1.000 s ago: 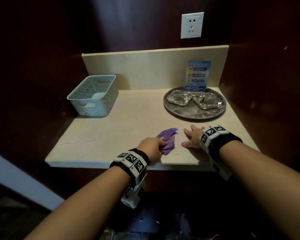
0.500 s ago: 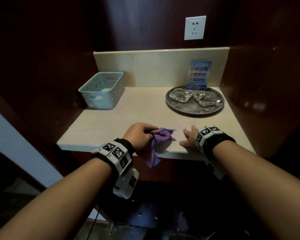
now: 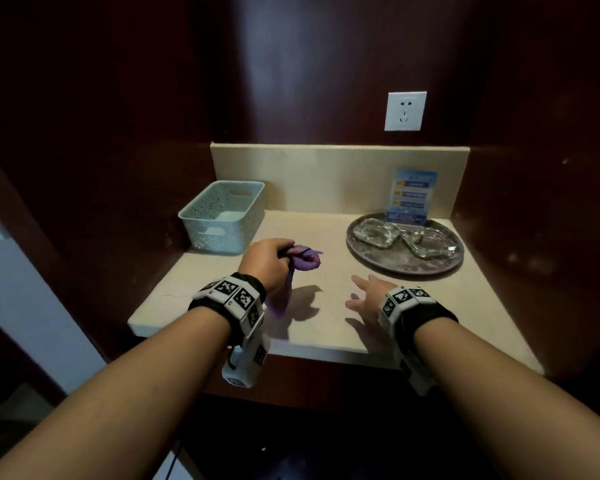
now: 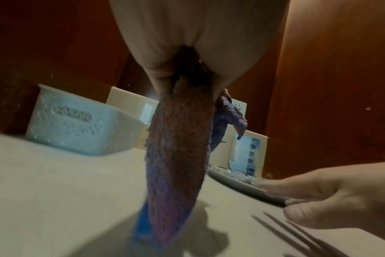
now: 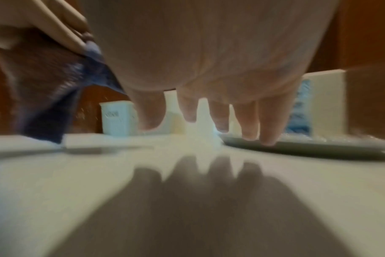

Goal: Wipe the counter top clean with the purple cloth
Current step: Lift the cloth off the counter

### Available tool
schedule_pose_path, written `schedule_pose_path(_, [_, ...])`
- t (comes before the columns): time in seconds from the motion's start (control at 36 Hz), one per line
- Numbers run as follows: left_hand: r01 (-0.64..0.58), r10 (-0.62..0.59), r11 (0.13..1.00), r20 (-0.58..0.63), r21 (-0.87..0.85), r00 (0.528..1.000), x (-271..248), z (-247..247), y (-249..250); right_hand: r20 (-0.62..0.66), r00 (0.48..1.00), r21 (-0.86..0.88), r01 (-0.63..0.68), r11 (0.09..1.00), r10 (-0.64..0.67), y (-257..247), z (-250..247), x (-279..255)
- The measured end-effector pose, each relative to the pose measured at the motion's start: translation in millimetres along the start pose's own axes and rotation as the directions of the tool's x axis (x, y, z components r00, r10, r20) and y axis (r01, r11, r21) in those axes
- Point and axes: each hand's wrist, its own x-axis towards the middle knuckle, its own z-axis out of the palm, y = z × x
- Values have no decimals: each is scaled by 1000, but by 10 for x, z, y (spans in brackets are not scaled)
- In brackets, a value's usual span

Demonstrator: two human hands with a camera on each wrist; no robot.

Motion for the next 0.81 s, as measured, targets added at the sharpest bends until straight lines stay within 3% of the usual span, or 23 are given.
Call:
schedule_pose_path(0.36, [-33, 58, 994, -240, 106, 969, 893, -952, -250, -156, 977, 12, 147, 989, -143, -1100, -755, 379])
schedule_pose_path(0.47, [19, 16, 994, -323, 103, 946, 1272, -1173, -425, -183, 970, 16, 166, 986, -161, -1380, -917, 615])
schedule_pose_path(0.64, [70, -41, 995, -330, 77, 943, 1851, -1304, -654, -218, 965, 32, 160, 987, -149, -1678, -1126, 1023])
schedule_pose_path(0.81, [125, -96, 987, -253, 101, 963, 2339, -1227, -890, -215, 969, 37, 133, 990, -122, -1794, -1201, 1425])
